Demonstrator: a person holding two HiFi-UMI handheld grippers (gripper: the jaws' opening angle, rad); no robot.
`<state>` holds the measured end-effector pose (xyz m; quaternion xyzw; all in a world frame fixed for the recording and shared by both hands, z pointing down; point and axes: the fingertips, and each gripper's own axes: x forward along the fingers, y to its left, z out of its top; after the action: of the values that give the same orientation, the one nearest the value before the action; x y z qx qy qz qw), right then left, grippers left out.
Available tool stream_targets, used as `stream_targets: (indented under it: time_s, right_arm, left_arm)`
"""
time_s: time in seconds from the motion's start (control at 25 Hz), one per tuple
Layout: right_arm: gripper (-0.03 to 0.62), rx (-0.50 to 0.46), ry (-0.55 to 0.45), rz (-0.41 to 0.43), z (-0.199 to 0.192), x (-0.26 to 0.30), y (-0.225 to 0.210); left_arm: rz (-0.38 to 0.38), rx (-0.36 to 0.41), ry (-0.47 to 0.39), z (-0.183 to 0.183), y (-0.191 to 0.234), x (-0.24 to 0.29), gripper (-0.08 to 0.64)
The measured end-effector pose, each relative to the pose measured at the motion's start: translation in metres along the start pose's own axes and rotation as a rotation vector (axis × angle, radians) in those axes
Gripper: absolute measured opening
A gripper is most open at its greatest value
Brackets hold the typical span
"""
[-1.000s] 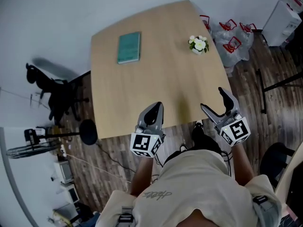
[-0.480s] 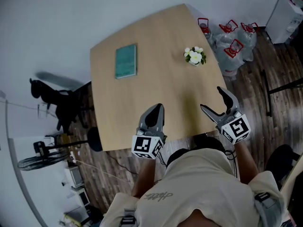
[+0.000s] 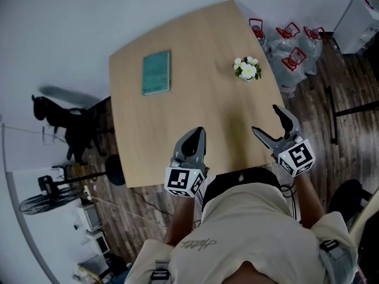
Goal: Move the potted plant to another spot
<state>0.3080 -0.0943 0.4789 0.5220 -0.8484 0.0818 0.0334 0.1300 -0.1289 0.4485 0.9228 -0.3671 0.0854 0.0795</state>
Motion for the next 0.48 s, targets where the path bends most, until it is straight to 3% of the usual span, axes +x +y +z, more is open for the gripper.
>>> stream_targets:
  time_s: [0.16,0.48]
  right_arm:
    - [0.388,0.006,0.021,-0.064,0.004,0.013,0.006]
    - [0.388,0.0,0.039,-0.2,0.023,0.02,0.015]
  left_arm:
    - [-0.039,-0.077,-0.032,-0.001,0.022,0.0,0.02]
    - [-0.101,-0.066,-0.093,0.019,0.062,-0.004,0.02]
